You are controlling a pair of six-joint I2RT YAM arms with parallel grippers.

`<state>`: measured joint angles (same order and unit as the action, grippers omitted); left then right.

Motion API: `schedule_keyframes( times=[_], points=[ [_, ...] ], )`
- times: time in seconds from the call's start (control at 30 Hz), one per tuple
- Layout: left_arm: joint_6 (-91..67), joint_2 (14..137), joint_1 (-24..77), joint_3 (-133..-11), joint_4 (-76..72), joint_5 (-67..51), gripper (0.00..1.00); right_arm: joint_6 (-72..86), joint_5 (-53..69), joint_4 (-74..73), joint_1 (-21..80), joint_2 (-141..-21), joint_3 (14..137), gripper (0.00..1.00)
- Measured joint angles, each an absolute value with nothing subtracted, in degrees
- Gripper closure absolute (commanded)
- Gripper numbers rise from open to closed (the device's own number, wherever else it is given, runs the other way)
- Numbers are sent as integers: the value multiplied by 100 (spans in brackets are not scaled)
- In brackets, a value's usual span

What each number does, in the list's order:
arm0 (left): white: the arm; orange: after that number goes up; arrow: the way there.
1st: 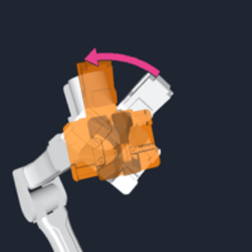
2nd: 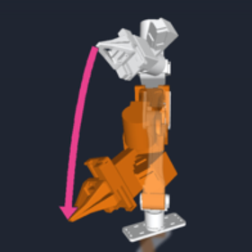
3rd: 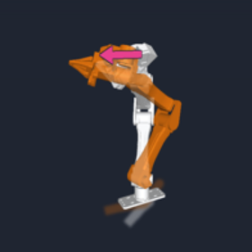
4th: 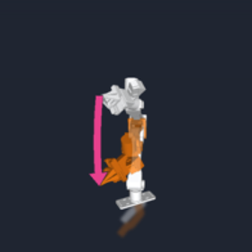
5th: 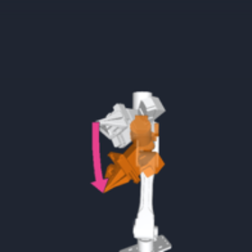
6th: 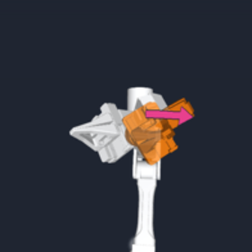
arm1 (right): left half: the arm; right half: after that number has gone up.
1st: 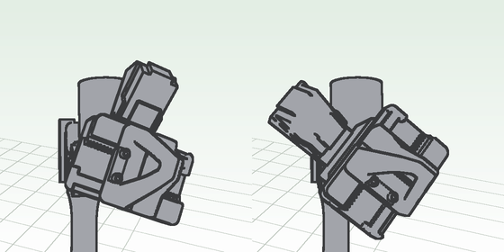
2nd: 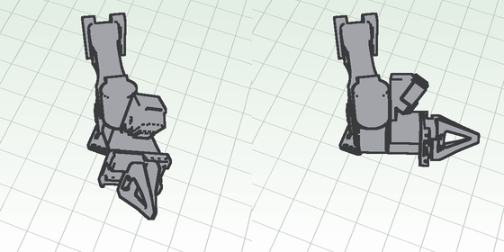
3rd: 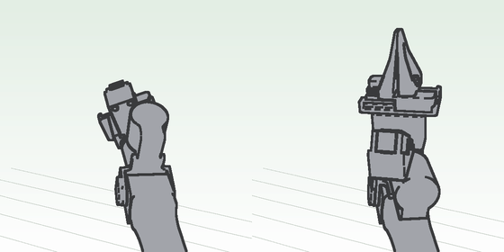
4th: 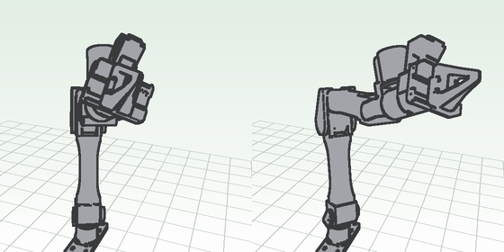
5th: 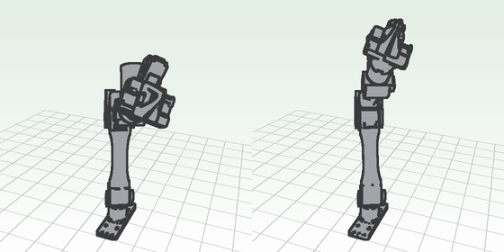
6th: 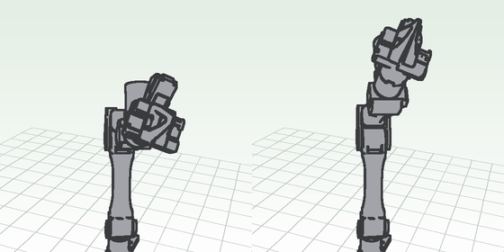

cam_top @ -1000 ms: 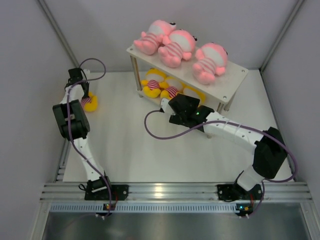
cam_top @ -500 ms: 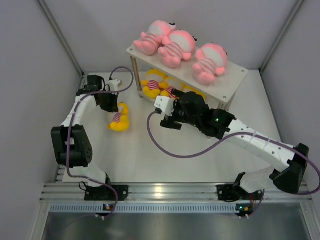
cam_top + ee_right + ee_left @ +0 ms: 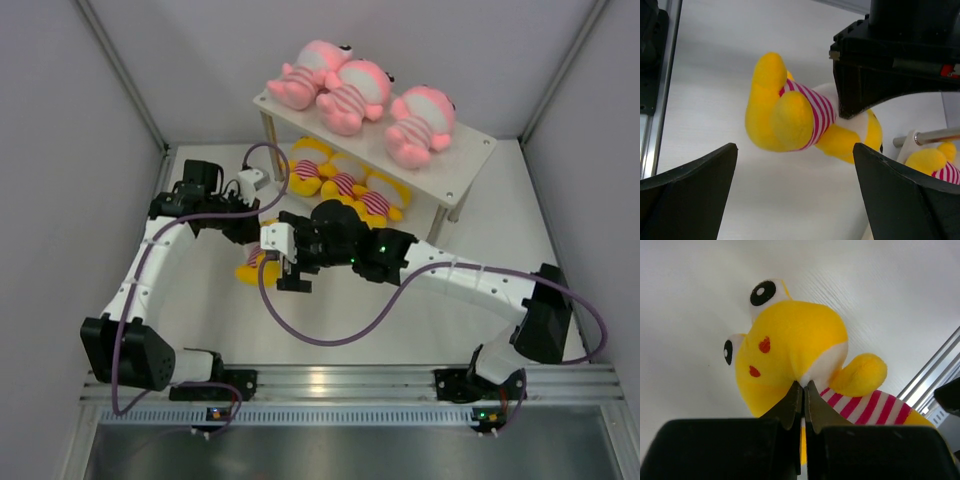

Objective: Place and organize the stuffed toys onto the shelf

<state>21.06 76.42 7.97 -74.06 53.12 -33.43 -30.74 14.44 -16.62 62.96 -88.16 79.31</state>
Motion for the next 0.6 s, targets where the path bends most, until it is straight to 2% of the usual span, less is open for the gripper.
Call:
schedule_keyframes(
  times=[0.23, 0.3, 0.33, 0.37, 0.43, 0.47, 0.5, 0.57, 0.6],
  points=[
    [1898, 7644, 792, -7389, 5435, -3472, 100, -2930, 1448, -1321, 6377, -9341, 8160, 13],
    [1863, 7642, 792, -7389, 5437, -3498, 100, -2930, 1433, -1308, 6390, -9544, 8270, 23],
    [1850, 7644, 792, -7389, 5437, -3509, 100, -2919, 1422, -1315, 6403, -9629, 8307, 29],
    [1837, 7642, 792, -7391, 5435, -3511, 100, -2912, 1413, -1352, 6427, -9749, 8377, 45],
    [1833, 7644, 788, -7413, 5430, -3505, 100, -2893, 1376, -1472, 6475, -9953, 8512, 67],
    [1833, 7644, 786, -7424, 5435, -3500, 100, -2880, 1304, -1562, 6506, -10062, 8608, 88],
    [1833, 7644, 786, -7439, 5472, -3500, 100, -2882, 1219, -1632, 6519, -10143, 8678, 97],
    [1837, 7642, 786, -7459, 5537, -3485, 98, -2860, 1061, -1765, 6523, -10191, 8746, 100],
    [1837, 7644, 788, -7470, 5548, -3485, 89, -2847, 998, -1844, 6523, -10180, 8753, 100]
  ],
)
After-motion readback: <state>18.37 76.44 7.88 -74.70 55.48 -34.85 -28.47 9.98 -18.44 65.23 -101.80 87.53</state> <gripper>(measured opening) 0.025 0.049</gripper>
